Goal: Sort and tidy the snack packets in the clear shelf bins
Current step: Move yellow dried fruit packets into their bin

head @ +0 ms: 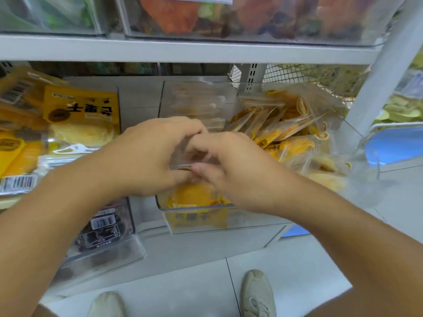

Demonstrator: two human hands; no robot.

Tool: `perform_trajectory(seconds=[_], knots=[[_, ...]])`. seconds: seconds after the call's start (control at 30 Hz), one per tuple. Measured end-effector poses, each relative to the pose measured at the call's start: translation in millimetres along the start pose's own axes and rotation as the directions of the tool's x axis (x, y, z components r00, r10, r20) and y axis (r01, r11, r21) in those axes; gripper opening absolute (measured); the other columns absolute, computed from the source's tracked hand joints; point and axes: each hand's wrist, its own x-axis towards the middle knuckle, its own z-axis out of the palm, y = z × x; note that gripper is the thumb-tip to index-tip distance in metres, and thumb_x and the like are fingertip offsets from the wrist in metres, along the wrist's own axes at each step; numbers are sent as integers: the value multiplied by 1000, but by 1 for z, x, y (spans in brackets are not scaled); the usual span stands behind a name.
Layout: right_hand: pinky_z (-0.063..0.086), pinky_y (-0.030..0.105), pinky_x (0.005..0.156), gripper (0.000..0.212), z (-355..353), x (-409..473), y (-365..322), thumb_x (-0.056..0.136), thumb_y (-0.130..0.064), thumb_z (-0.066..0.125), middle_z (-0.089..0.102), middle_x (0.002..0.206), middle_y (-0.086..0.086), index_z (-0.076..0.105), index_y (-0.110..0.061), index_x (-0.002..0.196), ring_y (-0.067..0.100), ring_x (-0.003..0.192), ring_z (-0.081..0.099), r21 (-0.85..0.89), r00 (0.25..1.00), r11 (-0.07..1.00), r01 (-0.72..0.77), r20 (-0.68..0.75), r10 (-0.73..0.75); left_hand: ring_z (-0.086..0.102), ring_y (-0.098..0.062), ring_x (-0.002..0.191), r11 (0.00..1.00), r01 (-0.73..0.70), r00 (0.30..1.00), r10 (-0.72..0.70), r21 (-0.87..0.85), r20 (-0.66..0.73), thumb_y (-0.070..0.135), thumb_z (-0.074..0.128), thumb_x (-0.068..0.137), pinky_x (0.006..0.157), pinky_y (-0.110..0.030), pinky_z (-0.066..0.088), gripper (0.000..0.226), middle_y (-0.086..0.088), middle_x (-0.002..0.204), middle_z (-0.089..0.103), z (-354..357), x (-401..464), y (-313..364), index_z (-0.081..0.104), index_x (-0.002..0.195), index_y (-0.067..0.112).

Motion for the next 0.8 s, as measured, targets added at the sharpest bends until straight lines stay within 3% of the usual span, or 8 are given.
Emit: perform_trajectory(seconds=[0.1,0.17,0.27,0.33,0.4,0.47,0.6,0.8], knots=[[48,25,95,46,-57,-24,22,76,-28,79,63,118,-20,62,-38,118,0,108,59,-196,1000,981,1,25,4,57,-16,119,995,45,999,-45,91,-10,44,79,78,91,-45,51,74,22,132,52,6,3,6,32,134,52],[44,34,104,65,-81,-38,58,66,-56,80,59,124,-21,53,-51,125,6,118,57,-437,980,894,-97,116,163,44,-13,135,976,66,997,-71,207,15,44,75,84,106,-39,43,90,22,154,32,7,2,7,15,151,51],[43,41,107,56,-97,-58,107,62,-90,59,60,121,-31,53,-70,114,3,123,54,-475,923,872,-122,268,275,37,-15,142,957,57,996,-75,284,52,49,67,88,114,-36,33,84,21,161,22,8,5,6,18,156,43],[37,39,112,37,-97,-55,82,68,-66,76,60,116,-41,58,-74,100,-7,127,48,-331,912,935,-131,330,245,43,-19,138,959,74,993,-96,275,67,50,68,86,113,-40,37,81,19,158,34,7,5,6,24,154,43],[40,37,110,55,-95,-51,67,60,-47,84,59,119,-38,56,-73,100,-7,124,50,-294,919,940,-174,294,263,47,-21,136,956,75,992,-102,283,79,52,68,85,111,-43,39,79,16,154,41,7,5,5,29,153,42],[45,38,105,55,-89,-51,63,57,-53,80,62,119,-31,58,-71,104,0,121,55,-292,916,944,-156,315,249,47,-21,135,951,67,992,-97,302,84,54,65,86,112,-43,38,78,14,153,43,8,6,3,30,154,39],[49,33,90,14,-79,-40,68,82,-43,78,69,102,-21,76,-43,95,5,104,61,-317,957,936,-154,188,221,39,-12,141,935,67,990,-106,347,94,61,56,89,121,-37,23,77,19,157,36,7,7,1,21,155,43],[52,35,90,35,-47,-20,56,86,-40,73,63,117,-13,65,-49,119,18,109,60,-523,920,840,-141,244,306,27,-11,147,917,111,986,-149,384,71,64,50,91,122,-39,18,79,16,160,30,12,6,0,12,157,42]])
